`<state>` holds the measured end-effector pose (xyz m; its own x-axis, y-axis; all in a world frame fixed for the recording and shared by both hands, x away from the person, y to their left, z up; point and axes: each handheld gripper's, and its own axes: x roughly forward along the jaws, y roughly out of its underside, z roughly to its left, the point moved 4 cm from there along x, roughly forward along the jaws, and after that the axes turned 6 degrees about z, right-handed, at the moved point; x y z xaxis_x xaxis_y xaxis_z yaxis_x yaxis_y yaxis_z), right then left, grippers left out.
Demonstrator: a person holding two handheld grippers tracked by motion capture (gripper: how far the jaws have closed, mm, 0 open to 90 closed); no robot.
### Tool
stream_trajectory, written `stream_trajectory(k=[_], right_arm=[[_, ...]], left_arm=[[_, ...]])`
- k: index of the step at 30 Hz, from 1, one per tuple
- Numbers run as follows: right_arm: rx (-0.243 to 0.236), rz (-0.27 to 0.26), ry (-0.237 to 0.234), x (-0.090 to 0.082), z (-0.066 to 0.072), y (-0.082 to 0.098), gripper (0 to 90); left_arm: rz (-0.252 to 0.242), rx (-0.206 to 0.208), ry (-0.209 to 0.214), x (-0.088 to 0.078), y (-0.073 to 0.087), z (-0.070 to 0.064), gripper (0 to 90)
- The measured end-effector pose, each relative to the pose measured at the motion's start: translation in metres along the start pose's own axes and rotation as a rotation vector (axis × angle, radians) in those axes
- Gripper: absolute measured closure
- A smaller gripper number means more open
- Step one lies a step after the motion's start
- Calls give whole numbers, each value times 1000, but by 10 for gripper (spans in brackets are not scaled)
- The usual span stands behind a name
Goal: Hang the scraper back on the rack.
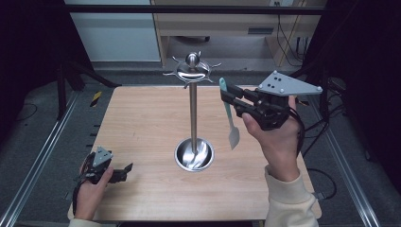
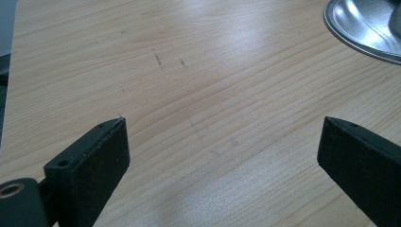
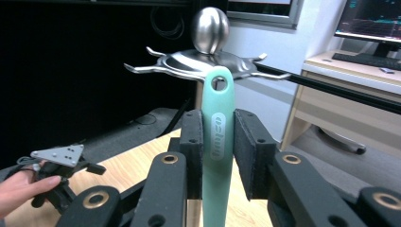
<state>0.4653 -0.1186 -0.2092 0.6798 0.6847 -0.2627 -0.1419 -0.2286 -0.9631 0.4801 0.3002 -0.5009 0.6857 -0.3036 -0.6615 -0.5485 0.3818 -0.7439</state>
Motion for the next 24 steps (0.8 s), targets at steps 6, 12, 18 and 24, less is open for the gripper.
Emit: stream_trajectory(k=[6,12,18,24], right_arm=[[1,-4,-4,4,4,-1,743],[0,3,16,5,4,0,743],[3,10,7,8,5,1,742],[1,13,11,12,7,2,742]], left_arm=[[-6,1,-7,-2,0,1,28],[-6,-2,-7,-1,0,1,28],[-4,3,-4,-2,0,1,28],[-6,2,-2,-2,-1,0,28]])
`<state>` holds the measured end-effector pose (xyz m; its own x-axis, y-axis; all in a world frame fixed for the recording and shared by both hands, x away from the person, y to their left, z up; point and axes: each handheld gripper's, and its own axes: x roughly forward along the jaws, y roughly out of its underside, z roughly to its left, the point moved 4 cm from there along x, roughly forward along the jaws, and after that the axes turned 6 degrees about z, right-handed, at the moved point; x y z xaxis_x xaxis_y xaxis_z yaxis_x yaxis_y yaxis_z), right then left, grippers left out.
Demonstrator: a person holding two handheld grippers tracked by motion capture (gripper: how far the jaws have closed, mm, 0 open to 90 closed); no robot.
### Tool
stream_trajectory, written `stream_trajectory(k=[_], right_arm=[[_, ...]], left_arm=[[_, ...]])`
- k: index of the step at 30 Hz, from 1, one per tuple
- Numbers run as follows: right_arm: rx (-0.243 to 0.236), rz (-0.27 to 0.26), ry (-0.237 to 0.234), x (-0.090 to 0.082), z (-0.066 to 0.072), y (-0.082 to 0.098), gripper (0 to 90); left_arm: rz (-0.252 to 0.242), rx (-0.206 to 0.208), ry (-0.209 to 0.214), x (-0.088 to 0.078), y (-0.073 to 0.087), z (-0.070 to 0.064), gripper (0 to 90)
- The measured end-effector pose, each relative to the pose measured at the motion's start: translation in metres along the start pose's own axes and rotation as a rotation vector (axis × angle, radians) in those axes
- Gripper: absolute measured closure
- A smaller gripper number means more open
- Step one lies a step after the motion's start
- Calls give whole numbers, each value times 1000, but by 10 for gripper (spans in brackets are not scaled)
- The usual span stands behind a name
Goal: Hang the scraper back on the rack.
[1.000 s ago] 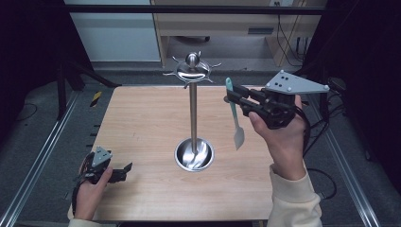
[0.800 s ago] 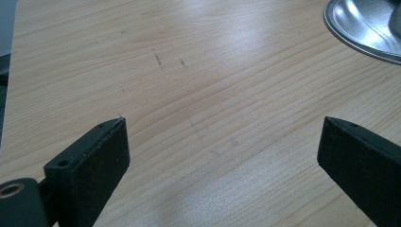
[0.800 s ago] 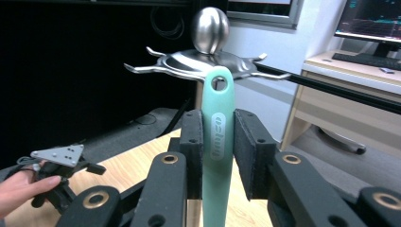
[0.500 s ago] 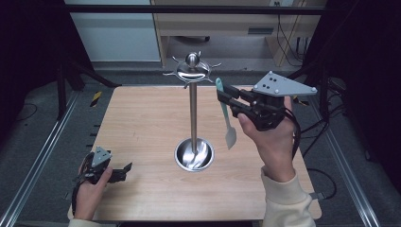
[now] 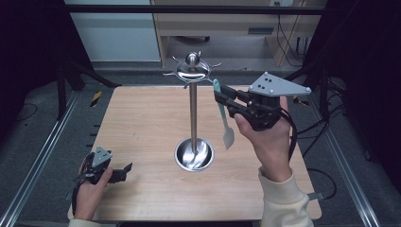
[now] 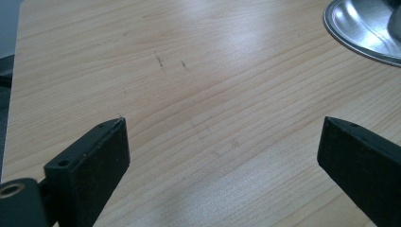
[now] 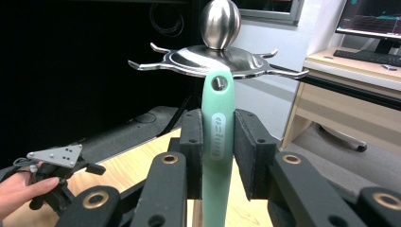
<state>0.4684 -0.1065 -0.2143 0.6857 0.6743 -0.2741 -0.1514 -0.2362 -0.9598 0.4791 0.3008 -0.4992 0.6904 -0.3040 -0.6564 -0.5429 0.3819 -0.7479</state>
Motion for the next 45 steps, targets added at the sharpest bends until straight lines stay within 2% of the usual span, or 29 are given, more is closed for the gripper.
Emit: stream_trajectory(k=[7,13,28,45], right_arm=[[8,0,7,-2,-2,0,742],[9,14,8,3,-2,1,742],[22,11,-2,14,-2,4,742],[54,-22,-12,23,-1,7,742]], left_arm=[[0,-1,0,1,0,0,28],[3,1,1,1,1,-1,28],[8,0,5,2,1,-1,28],[16,9,10,3,1,-3,29]])
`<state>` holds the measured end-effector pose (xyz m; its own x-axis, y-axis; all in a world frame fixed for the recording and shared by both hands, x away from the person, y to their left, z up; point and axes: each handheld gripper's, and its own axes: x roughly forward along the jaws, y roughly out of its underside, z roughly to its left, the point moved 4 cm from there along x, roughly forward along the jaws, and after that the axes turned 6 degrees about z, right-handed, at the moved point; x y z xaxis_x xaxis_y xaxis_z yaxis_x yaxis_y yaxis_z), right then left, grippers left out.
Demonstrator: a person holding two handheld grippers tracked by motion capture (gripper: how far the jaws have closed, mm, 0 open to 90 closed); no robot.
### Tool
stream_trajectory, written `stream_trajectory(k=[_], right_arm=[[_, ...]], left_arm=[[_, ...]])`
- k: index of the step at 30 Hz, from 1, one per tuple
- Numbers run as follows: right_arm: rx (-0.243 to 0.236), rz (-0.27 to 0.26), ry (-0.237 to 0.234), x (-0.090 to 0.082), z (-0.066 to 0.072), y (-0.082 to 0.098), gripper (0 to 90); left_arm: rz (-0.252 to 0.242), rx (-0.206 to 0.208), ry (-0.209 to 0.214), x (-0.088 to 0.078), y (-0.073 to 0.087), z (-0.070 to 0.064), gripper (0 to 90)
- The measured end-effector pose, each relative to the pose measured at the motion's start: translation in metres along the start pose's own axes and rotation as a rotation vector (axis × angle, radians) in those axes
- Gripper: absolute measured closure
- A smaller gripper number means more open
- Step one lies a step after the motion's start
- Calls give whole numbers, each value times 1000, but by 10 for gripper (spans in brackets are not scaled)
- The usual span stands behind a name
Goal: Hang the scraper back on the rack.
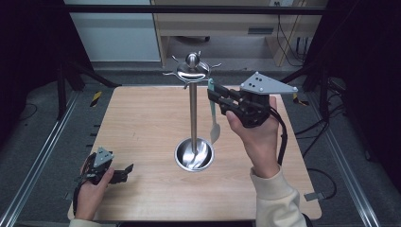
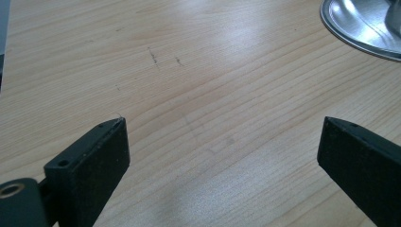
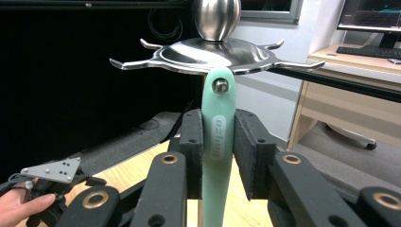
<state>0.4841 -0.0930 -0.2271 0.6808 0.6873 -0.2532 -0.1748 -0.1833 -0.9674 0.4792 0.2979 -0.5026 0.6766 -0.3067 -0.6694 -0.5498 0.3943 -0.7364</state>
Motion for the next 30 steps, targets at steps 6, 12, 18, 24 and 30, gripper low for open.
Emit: stream_trajectory(k=[6,12,18,24,30], right_arm=[[-1,-6,2,0,-1,0,741],[-1,-6,5,0,0,1,738],[8,10,5,-1,-1,3,644],[14,25,58,-6,-8,7,533],[31,90,172,-7,-23,19,355]], left_arm=[[3,0,0,0,0,0,29],[2,0,2,0,0,0,28],[5,1,5,0,0,-1,29],[-3,-2,3,0,-1,0,29],[-10,-5,3,-1,-2,1,28]])
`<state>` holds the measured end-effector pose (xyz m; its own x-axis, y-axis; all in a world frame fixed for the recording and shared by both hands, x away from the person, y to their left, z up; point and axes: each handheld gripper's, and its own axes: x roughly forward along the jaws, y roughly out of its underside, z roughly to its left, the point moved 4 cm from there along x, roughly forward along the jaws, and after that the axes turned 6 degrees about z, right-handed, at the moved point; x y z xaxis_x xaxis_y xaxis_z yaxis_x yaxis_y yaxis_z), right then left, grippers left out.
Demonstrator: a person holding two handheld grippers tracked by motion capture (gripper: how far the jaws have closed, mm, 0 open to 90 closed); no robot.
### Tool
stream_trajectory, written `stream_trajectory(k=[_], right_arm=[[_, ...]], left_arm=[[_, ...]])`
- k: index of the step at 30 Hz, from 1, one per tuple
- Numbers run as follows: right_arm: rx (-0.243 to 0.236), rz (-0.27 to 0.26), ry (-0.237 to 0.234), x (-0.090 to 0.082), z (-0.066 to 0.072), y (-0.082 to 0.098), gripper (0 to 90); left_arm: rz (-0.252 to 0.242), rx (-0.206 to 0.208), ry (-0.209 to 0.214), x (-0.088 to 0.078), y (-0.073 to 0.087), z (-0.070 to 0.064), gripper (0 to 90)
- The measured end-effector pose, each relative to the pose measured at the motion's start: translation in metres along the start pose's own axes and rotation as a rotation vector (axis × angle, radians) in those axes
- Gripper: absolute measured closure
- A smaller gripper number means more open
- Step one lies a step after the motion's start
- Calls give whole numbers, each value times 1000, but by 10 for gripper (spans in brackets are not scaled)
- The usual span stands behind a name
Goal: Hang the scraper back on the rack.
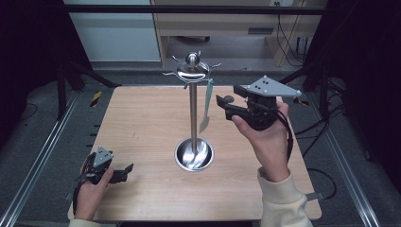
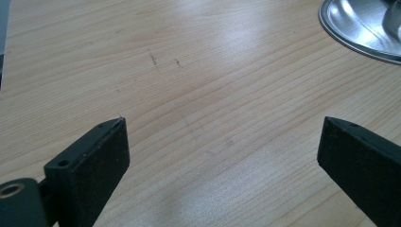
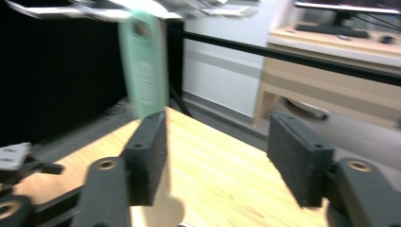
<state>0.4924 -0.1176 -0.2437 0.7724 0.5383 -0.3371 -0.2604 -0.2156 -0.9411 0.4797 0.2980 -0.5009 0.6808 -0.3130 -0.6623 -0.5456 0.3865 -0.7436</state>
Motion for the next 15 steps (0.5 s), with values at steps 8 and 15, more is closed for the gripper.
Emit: stream_trajectory(k=[8,15], right_arm=[[17,14,115,-2,-24,14,209],[6,30,153,1,-38,25,112]], left_arm=[[-4,-1,4,-1,-1,1,28],[-6,-6,2,-1,-1,1,28]])
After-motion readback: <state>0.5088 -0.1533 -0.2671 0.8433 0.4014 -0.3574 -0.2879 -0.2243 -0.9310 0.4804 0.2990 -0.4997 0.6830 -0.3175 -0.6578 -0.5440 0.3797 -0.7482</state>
